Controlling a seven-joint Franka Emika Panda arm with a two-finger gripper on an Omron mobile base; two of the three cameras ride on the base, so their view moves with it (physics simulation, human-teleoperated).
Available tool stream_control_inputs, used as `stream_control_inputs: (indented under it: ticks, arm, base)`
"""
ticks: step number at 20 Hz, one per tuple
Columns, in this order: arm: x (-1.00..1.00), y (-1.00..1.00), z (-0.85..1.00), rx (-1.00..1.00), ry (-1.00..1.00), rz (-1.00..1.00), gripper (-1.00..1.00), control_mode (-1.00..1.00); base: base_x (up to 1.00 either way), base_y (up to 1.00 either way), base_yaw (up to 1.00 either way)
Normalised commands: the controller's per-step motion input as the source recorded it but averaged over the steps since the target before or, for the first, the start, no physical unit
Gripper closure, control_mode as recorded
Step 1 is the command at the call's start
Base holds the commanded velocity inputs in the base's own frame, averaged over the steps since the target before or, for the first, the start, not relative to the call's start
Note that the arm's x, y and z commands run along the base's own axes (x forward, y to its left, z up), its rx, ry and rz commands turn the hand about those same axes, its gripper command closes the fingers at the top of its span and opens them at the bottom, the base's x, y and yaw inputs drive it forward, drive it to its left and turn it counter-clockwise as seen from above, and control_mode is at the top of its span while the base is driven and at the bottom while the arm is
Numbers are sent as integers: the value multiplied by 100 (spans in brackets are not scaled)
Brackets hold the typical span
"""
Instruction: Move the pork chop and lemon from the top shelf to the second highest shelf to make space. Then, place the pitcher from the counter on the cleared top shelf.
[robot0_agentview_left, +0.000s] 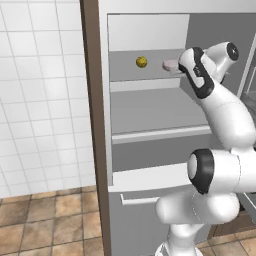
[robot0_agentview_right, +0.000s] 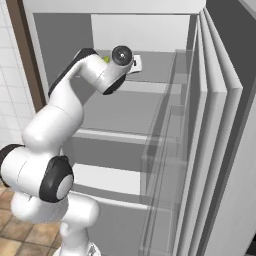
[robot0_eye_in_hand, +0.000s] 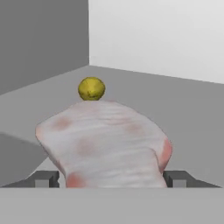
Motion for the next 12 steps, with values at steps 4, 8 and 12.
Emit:
stream_control_inputs:
  ticks: [4, 8, 12]
  arm:
    - [-100, 20, 16, -8, 2, 3, 100, -100]
    - [-100, 2, -1, -2, 8, 3, 100, -100]
    - [-100, 0, -16, 0, 6, 2, 100, -100]
  base:
    - [0, 0, 0]
    - [0, 0, 0]
    - [0, 0, 0]
